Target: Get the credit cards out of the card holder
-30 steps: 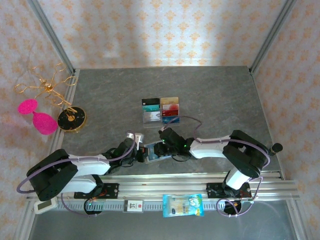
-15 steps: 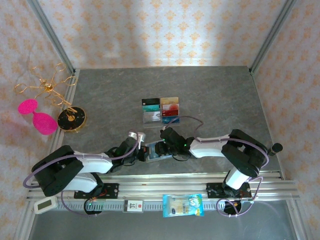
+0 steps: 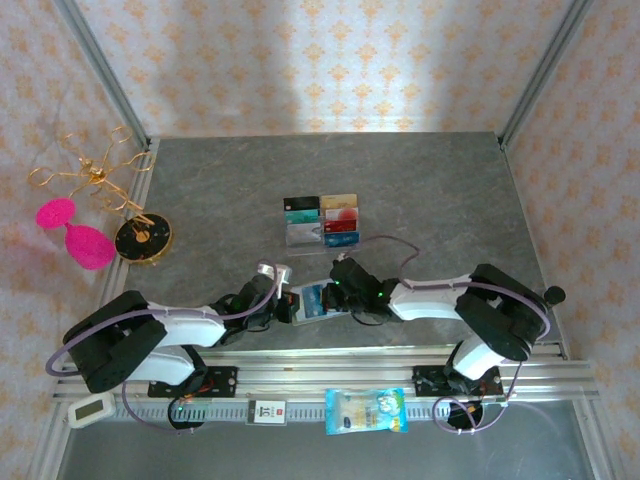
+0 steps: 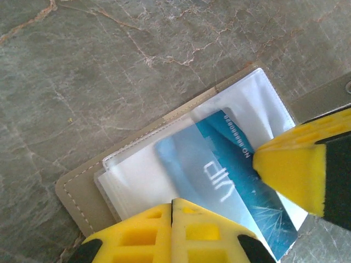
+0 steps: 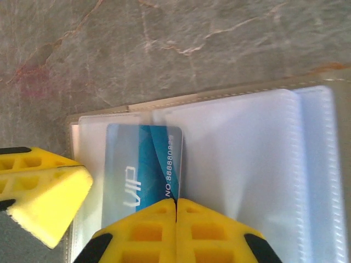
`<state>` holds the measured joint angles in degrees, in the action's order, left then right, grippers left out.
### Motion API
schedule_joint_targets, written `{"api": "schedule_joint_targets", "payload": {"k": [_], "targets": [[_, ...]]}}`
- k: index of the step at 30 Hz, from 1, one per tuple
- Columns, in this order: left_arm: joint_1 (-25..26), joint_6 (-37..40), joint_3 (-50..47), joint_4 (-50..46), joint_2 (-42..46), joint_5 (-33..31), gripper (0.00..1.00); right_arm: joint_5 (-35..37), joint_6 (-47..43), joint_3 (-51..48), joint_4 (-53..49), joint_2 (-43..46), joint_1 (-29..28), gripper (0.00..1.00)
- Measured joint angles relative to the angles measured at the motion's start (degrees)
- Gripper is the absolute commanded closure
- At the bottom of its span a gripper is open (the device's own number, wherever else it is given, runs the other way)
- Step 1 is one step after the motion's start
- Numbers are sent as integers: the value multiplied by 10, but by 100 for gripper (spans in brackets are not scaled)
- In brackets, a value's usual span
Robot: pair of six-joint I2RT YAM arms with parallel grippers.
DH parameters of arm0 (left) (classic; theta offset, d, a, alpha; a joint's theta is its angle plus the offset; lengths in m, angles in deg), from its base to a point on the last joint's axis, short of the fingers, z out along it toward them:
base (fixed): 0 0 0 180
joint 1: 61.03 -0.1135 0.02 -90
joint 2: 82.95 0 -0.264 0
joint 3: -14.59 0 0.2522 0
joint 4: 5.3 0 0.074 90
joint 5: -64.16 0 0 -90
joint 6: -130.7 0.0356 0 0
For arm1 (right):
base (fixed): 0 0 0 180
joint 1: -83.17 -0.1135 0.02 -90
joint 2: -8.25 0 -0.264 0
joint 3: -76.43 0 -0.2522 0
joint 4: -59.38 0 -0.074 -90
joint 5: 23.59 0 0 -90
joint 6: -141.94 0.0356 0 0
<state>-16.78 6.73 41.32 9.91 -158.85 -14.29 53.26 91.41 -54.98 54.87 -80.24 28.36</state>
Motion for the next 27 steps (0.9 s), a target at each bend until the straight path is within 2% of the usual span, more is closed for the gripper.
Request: {"api": "schedule_joint_targets", "payload": {"k": [8,12,15,20,27], "targets": [[13,0,9,-28,39,4,100,9,11,-15,-2,17,0,100],[43,0,45,-29,21,7,100,9,10,-15,-2,17,0,100],[45,0,54,-25,-6,10,100,9,10,-15,-2,17,0,100],[45,0,53,-26,-41,10,100,0,13,-23,10,16,2,80],[45,0,53,-12,-57,10,100,-34,17,-36,44,17,16,76]]}}
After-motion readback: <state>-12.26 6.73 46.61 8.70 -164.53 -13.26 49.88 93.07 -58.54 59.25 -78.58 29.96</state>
